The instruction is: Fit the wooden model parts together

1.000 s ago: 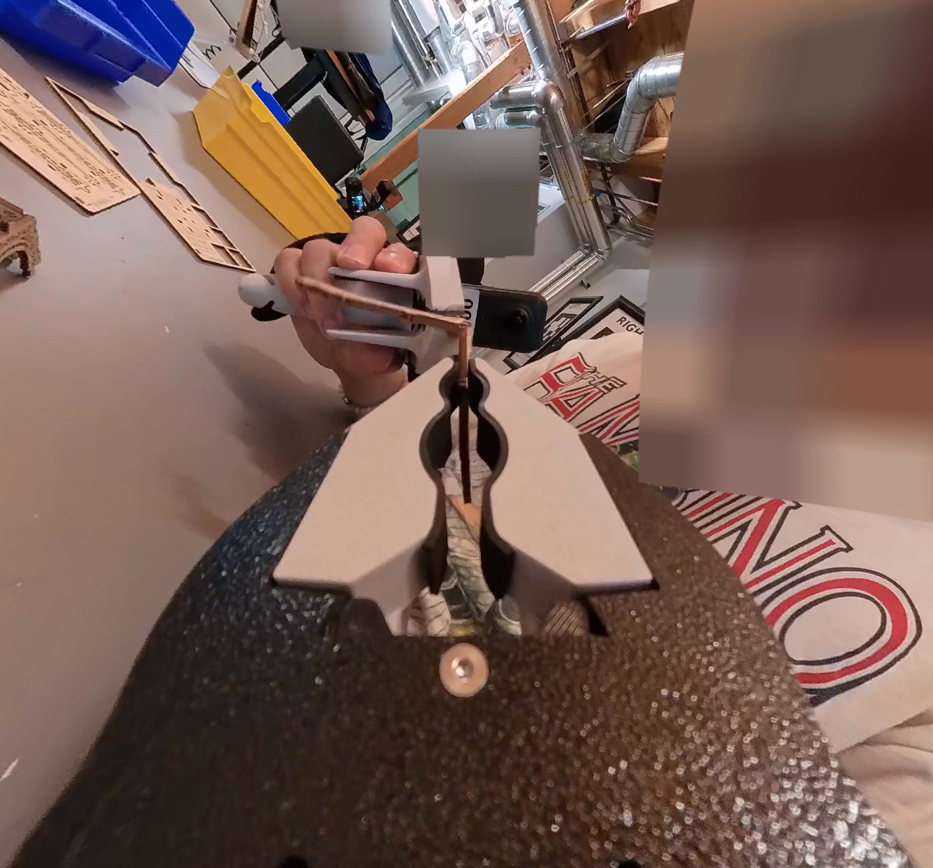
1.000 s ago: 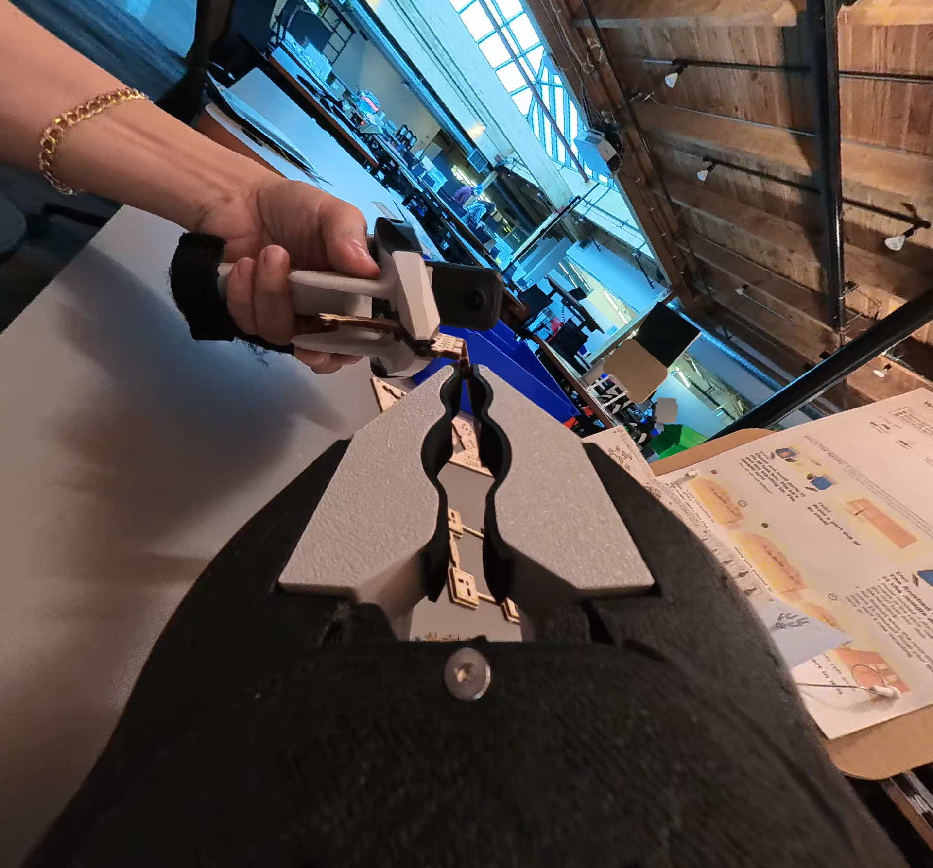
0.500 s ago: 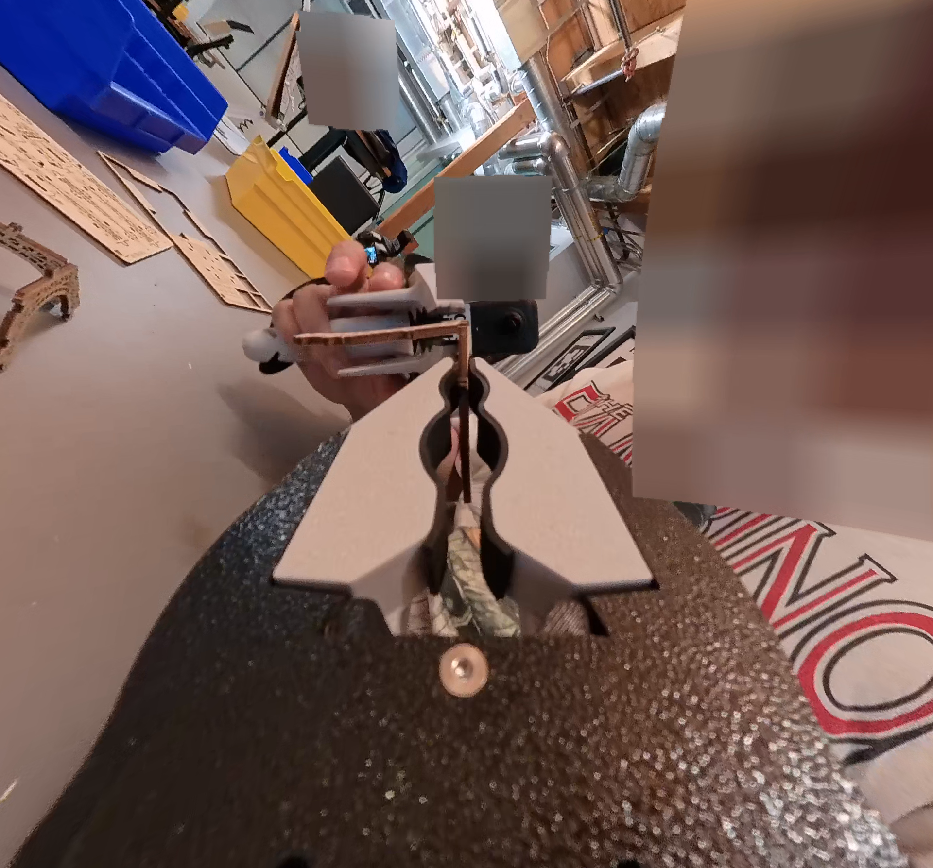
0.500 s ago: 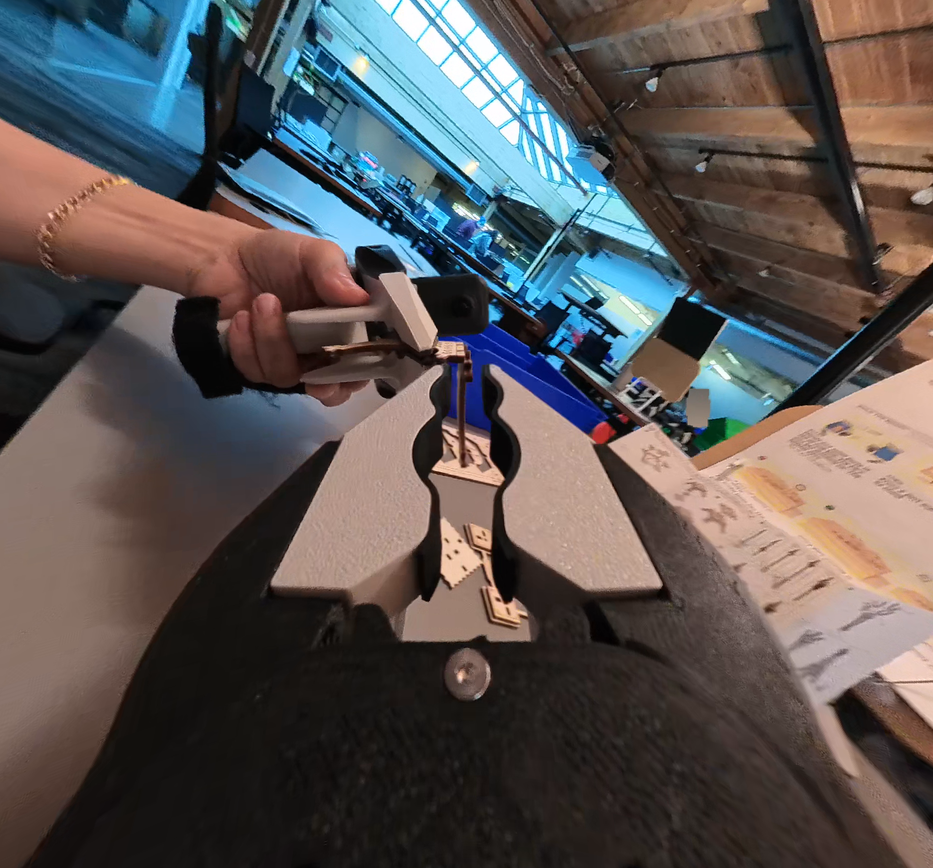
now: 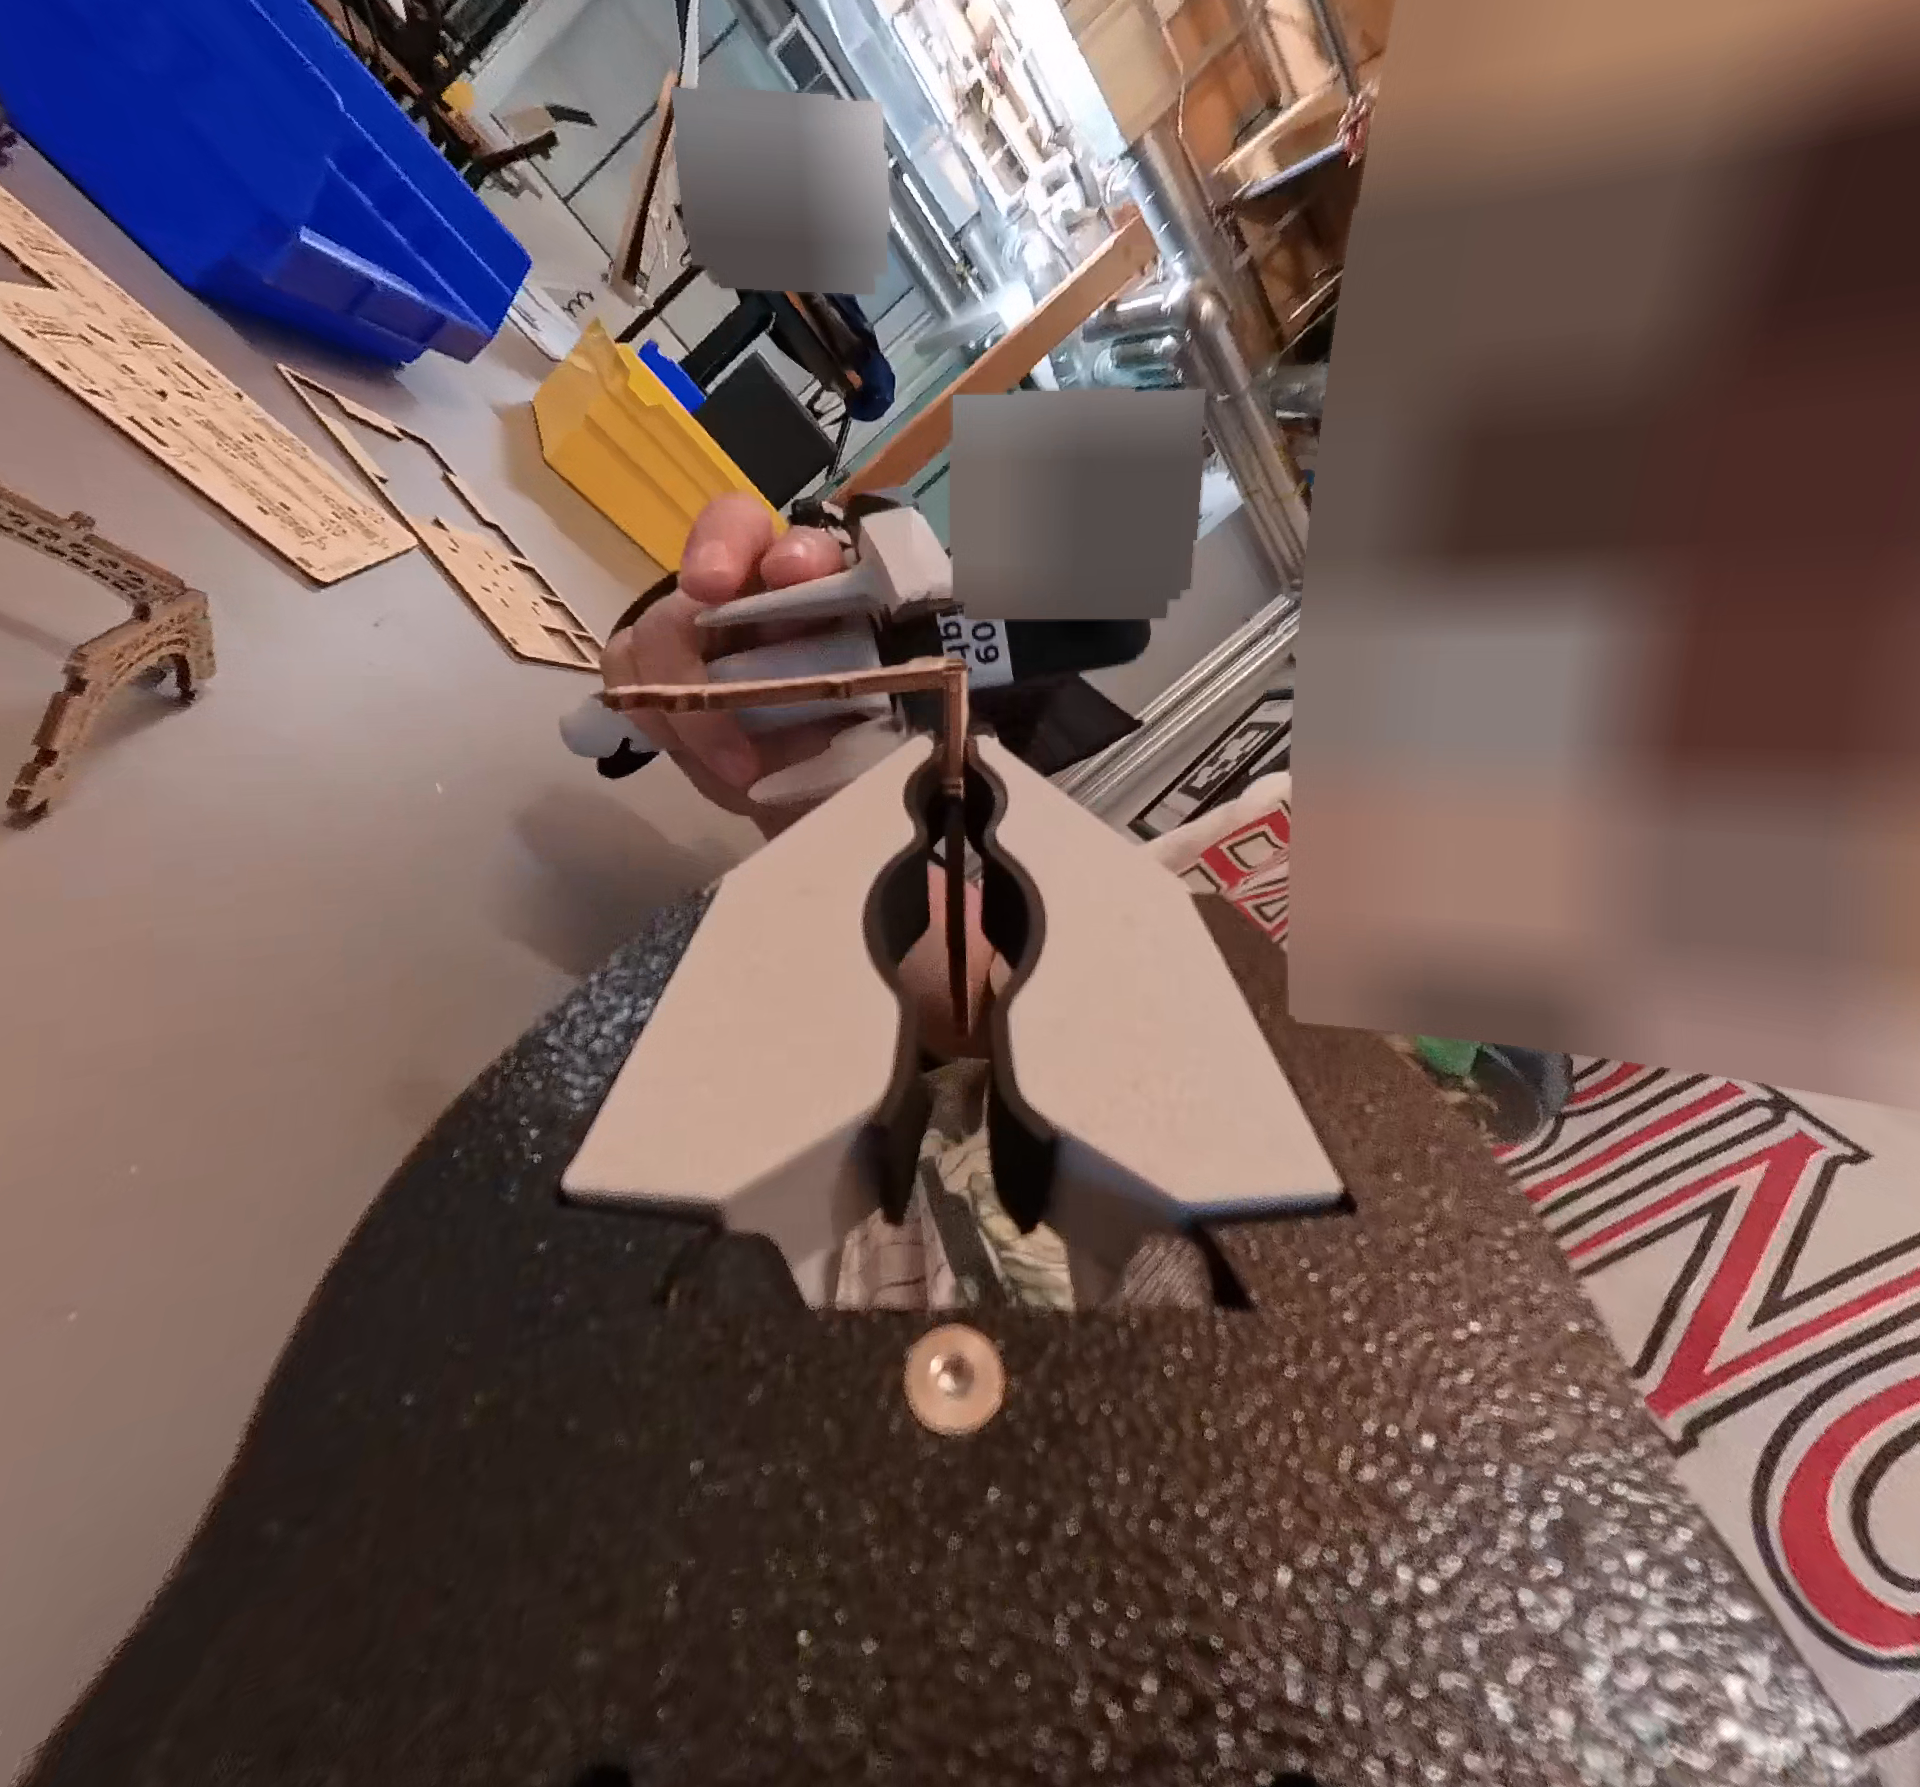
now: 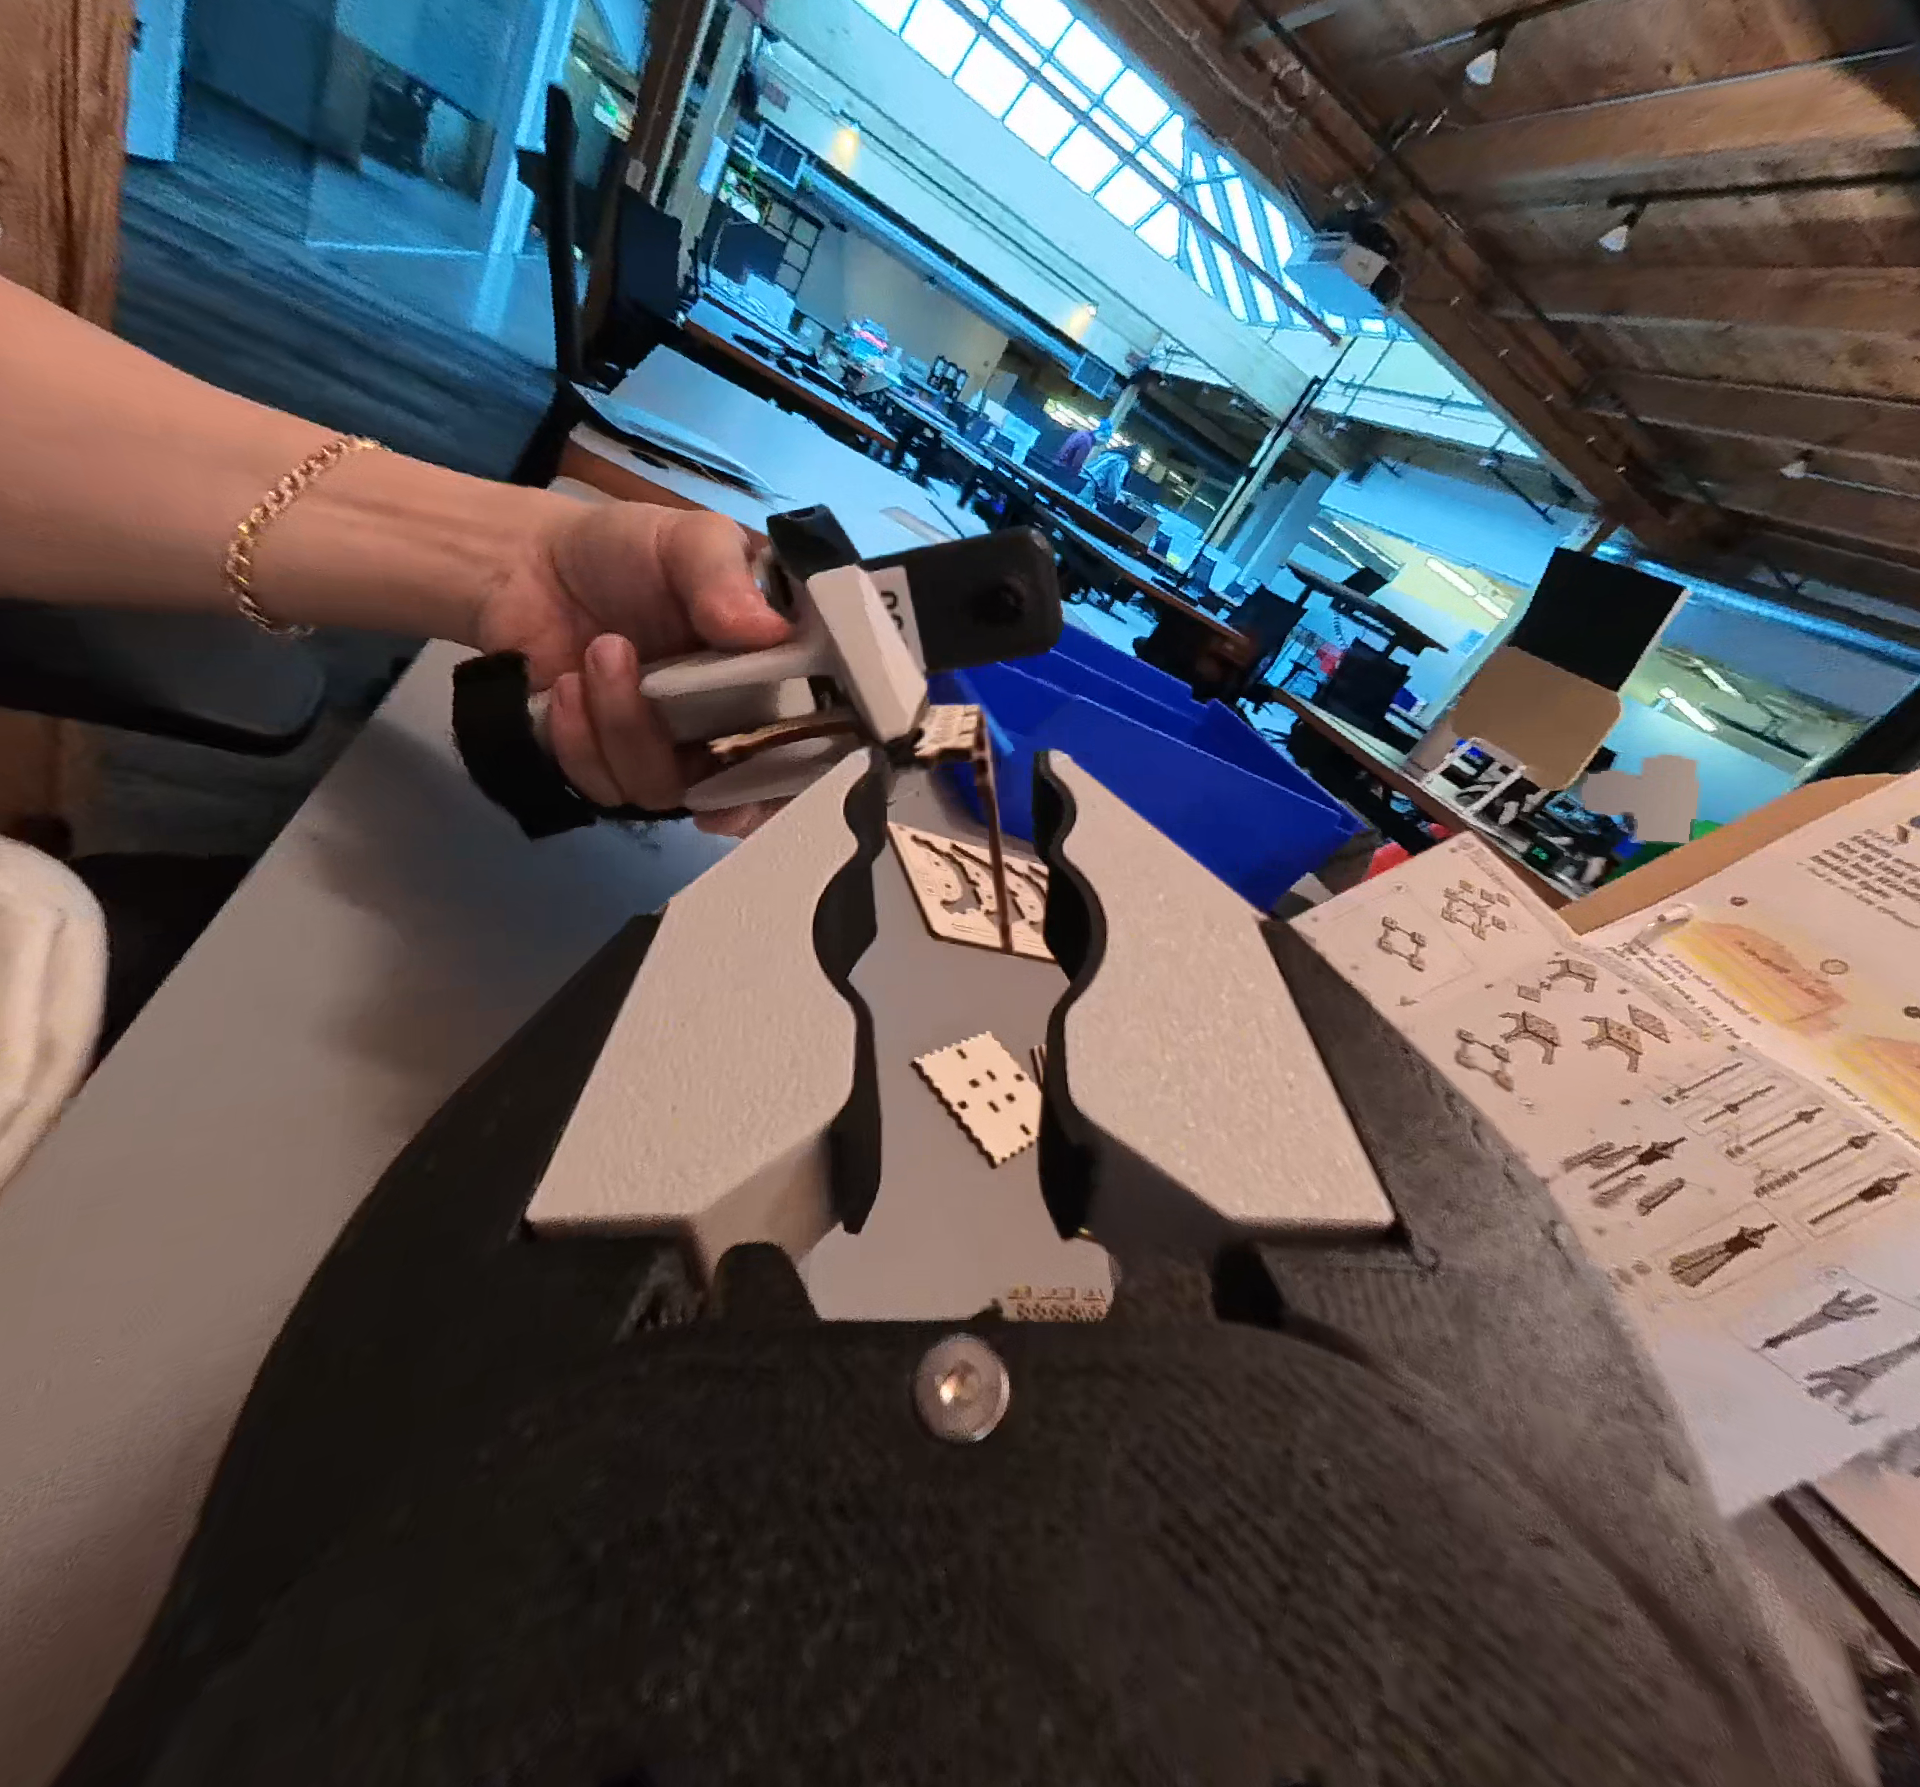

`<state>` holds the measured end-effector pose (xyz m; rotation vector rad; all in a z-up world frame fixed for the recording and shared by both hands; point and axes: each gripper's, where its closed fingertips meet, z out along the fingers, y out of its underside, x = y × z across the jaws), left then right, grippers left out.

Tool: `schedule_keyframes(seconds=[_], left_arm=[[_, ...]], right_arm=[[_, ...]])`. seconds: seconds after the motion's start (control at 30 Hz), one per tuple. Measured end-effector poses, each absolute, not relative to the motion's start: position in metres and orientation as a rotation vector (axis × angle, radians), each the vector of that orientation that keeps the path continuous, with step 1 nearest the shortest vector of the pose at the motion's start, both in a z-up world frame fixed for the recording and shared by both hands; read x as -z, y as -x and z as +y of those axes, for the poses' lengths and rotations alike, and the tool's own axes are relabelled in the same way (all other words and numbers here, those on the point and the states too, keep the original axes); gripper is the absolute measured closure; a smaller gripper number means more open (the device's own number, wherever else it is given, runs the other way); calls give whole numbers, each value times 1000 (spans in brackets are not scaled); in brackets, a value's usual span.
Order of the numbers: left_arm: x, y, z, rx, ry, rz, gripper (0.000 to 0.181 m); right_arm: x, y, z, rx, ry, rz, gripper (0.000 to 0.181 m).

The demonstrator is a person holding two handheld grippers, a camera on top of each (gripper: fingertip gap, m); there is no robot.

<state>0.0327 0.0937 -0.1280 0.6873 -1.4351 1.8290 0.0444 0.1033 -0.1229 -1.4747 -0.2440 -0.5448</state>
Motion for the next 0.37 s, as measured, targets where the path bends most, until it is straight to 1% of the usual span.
schedule_keyframes(seconds=[0.03,0.07,0.27,0.37], left_arm=[[128,-32,93,-1834,-688,-1445,181],[127,-33,92,-1842,-691,-1453,181],[125,-33,91,-1849,-682,-1443,181],[125,-35,92,-1877,-689,-1450,181]], right_arm=[[122,-43,101,512,1473,-247,157],[123,-41,101,483,1478,-257,164],[121,-40,99,476,1456,-256,164],[122,-40,100,488,1461,-257,170]])
